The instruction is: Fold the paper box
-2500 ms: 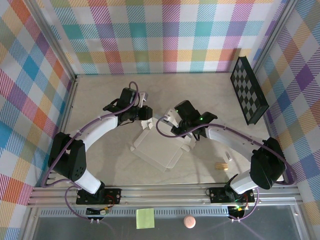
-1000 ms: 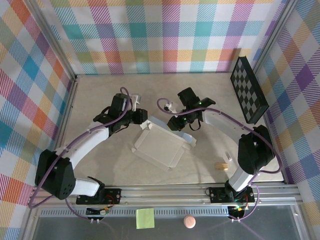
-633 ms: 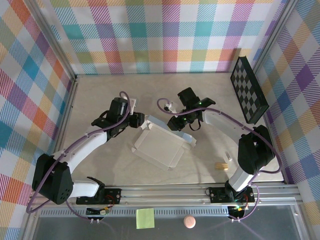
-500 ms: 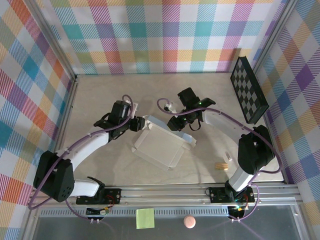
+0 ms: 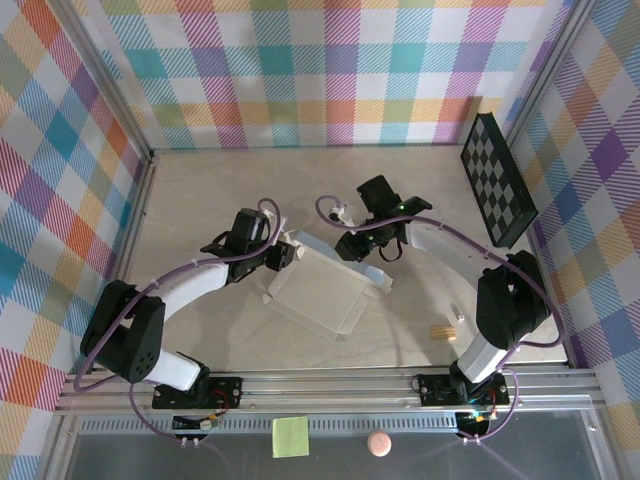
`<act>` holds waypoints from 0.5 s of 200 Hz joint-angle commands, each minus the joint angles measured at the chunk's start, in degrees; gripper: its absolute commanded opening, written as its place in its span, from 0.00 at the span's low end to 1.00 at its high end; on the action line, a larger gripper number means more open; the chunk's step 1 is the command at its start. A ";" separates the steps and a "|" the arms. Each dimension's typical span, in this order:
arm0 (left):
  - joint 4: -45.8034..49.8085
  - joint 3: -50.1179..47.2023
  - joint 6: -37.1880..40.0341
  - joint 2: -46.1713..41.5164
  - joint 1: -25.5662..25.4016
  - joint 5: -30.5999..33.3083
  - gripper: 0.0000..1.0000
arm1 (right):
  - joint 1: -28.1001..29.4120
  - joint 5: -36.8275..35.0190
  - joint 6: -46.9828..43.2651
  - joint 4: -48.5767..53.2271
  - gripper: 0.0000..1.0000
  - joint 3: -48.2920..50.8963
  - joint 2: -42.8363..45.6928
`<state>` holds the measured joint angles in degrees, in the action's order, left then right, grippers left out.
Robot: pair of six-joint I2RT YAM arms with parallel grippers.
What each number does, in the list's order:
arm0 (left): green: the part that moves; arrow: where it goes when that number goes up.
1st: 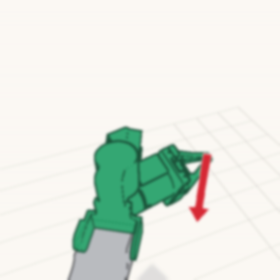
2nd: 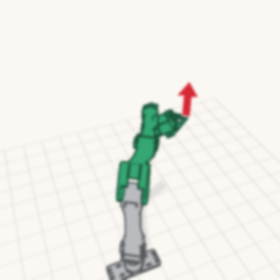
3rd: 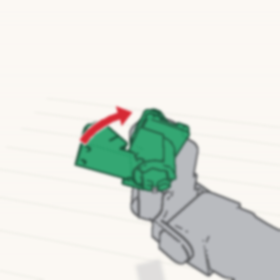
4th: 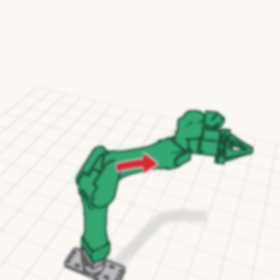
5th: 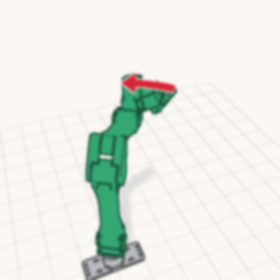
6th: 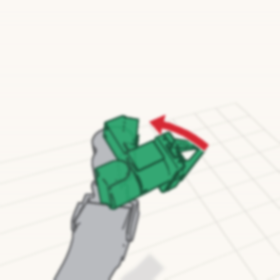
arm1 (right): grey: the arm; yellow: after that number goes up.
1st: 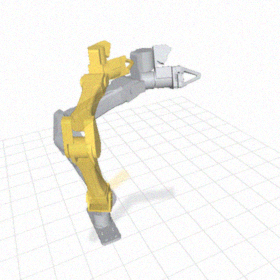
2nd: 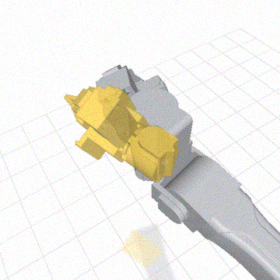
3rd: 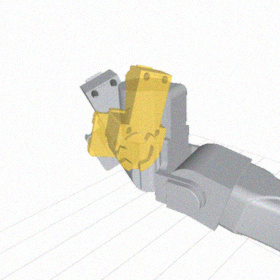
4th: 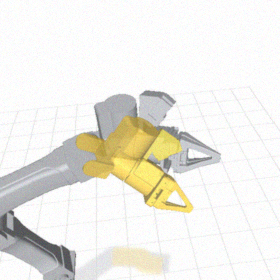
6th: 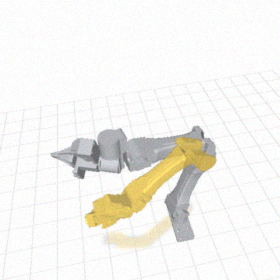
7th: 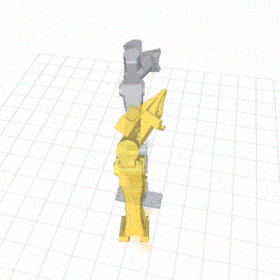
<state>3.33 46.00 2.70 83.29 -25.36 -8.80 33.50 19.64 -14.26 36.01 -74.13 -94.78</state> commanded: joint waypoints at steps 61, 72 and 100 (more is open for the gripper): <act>-1.67 4.54 1.28 1.03 0.23 -4.91 0.12 | -1.19 0.22 1.25 0.33 0.17 1.18 -1.08; -1.37 5.18 1.43 1.34 0.15 -4.76 0.12 | -1.30 0.09 1.41 0.21 0.16 1.04 -1.11; -0.66 6.63 1.52 2.07 0.12 -1.96 0.16 | -1.42 0.29 1.51 0.29 0.16 0.83 -1.01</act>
<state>3.05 49.06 3.46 84.99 -25.32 -10.20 31.94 19.77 -13.67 35.20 -74.08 -94.78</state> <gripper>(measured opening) 0.142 0.165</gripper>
